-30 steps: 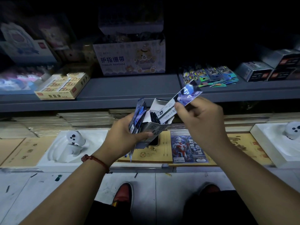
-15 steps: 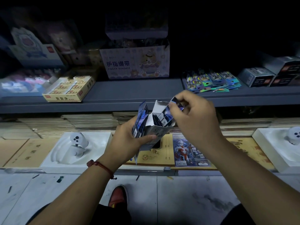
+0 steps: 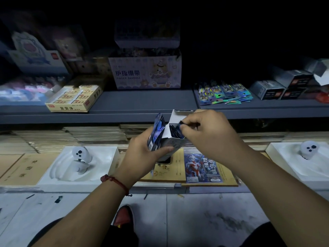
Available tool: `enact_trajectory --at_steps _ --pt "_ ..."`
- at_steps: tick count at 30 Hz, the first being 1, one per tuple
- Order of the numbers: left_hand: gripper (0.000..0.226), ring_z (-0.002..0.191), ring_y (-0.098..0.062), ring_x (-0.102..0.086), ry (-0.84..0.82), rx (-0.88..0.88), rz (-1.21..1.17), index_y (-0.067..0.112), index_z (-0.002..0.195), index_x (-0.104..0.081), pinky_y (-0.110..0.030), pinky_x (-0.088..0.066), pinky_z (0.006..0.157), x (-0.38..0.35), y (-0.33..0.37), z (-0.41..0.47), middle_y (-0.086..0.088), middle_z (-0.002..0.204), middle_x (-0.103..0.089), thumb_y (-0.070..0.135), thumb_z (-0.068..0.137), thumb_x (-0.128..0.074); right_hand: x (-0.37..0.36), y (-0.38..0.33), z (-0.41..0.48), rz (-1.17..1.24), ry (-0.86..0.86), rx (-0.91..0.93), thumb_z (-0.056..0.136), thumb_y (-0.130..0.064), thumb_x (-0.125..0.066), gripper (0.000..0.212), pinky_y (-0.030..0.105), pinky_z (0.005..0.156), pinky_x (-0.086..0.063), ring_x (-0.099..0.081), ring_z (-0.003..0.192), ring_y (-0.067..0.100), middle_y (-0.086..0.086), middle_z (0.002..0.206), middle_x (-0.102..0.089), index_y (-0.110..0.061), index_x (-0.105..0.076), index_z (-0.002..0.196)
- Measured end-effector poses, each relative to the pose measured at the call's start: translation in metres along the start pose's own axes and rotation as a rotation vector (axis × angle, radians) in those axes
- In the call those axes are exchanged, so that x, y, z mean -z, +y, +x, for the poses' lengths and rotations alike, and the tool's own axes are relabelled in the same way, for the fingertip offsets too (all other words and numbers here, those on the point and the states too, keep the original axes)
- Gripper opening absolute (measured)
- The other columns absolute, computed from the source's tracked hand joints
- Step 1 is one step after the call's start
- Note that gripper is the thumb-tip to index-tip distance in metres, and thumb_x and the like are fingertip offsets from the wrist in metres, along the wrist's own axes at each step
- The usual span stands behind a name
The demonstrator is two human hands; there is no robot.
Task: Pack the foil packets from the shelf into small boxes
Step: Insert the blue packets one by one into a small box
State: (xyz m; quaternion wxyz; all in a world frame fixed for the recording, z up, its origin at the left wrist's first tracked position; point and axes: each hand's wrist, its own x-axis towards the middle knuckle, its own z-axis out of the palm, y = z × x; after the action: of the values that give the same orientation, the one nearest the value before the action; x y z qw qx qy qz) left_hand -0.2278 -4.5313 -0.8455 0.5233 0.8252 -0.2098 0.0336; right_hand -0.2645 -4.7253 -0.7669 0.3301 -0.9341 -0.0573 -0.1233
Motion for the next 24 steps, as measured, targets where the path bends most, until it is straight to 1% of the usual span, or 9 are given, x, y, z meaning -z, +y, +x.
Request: enact_trajectory --at_steps 2,5,7,10,13,16,19,22,24 --pt "0.045 0.095 0.009 -0.067 0.001 -0.013 -0.028 0.026 0.122 -0.066 -0.006 -0.049 0.076 0.002 0.002 -0.004 0.024 0.102 -0.072 0.022 0.082 -0.085 0.005 -0.008 -0.007 -0.001 0.004 -0.012 0.094 -0.018 -0.062 0.015 0.035 0.058 -0.049 -0.056 0.061 0.021 0.008 0.072 -0.069 -0.013 -0.074 0.087" --pt "0.042 0.094 0.011 -0.067 0.003 -0.013 -0.025 0.035 0.116 -0.062 -0.006 -0.050 0.074 0.005 0.005 -0.007 0.029 0.097 -0.070 0.025 0.081 -0.084 0.013 -0.019 -0.007 -0.029 0.013 -0.015 0.093 -0.016 -0.064 0.013 0.026 0.057 -0.044 -0.060 0.061 0.009 -0.006 0.069 -0.069 -0.026 -0.073 0.091" --pt "0.042 0.094 0.010 -0.067 0.007 0.004 -0.043 0.043 0.111 -0.059 -0.007 -0.052 0.075 0.006 0.007 -0.006 0.035 0.095 -0.070 0.027 0.081 -0.084 0.016 -0.019 -0.001 -0.038 0.034 -0.003 0.092 -0.015 -0.066 0.016 0.019 0.058 -0.042 -0.060 0.063 0.000 -0.011 0.071 -0.068 -0.028 -0.075 0.091" --pt "0.043 0.096 0.010 -0.067 0.025 -0.003 -0.046 0.043 0.114 -0.058 -0.008 -0.053 0.077 0.006 0.007 -0.001 0.034 0.099 -0.069 0.028 0.082 -0.083 0.006 -0.009 0.001 0.051 0.126 0.001 0.092 -0.015 -0.068 0.014 0.010 0.055 -0.040 -0.059 0.062 -0.003 -0.014 0.072 -0.069 -0.025 -0.078 0.091" --pt "0.042 0.095 0.010 -0.067 0.038 0.008 -0.048 0.039 0.116 -0.060 -0.008 -0.052 0.076 0.005 0.003 0.004 0.028 0.101 -0.070 0.027 0.083 -0.083 -0.020 0.006 0.000 0.197 0.292 -0.021 0.093 -0.015 -0.070 0.011 0.013 0.058 -0.043 -0.061 0.062 0.001 -0.012 0.070 -0.069 -0.024 -0.076 0.089" --pt "0.042 0.092 0.010 -0.067 0.057 0.027 -0.024 0.034 0.117 -0.062 -0.007 -0.051 0.073 0.005 -0.003 0.007 0.029 0.097 -0.070 0.024 0.082 -0.084 -0.033 0.012 0.011 0.161 0.333 0.011 0.092 -0.015 -0.073 0.007 0.012 0.055 -0.041 -0.058 0.062 0.001 -0.012 0.071 -0.067 -0.020 -0.075 0.087" --pt "0.041 0.089 0.014 -0.066 0.073 0.042 0.021 0.037 0.114 -0.063 -0.004 -0.049 0.070 0.012 -0.008 0.011 0.038 0.090 -0.068 0.026 0.081 -0.084 -0.038 0.011 0.018 0.108 0.381 0.115 0.089 -0.011 -0.075 0.007 0.008 0.057 -0.038 -0.057 0.063 -0.002 -0.009 0.070 -0.065 -0.016 -0.075 0.084" --pt "0.037 0.085 0.014 -0.065 0.068 0.039 0.104 0.044 0.106 -0.060 -0.003 -0.046 0.066 0.016 -0.014 0.014 0.043 0.088 -0.065 0.033 0.080 -0.084 -0.047 0.013 0.020 0.058 0.289 0.155 0.090 -0.014 -0.073 0.008 0.020 0.061 -0.044 -0.057 0.066 0.007 -0.006 0.074 -0.067 -0.017 -0.076 0.084" --pt "0.038 0.083 0.014 -0.065 0.080 0.050 0.129 0.042 0.108 -0.062 -0.003 -0.045 0.065 0.017 -0.018 0.017 0.041 0.086 -0.066 0.034 0.078 -0.085 -0.050 0.015 0.023 0.049 0.226 0.138 0.092 -0.017 -0.072 0.009 0.020 0.066 -0.047 -0.060 0.069 0.006 -0.009 0.077 -0.070 -0.020 -0.078 0.087"
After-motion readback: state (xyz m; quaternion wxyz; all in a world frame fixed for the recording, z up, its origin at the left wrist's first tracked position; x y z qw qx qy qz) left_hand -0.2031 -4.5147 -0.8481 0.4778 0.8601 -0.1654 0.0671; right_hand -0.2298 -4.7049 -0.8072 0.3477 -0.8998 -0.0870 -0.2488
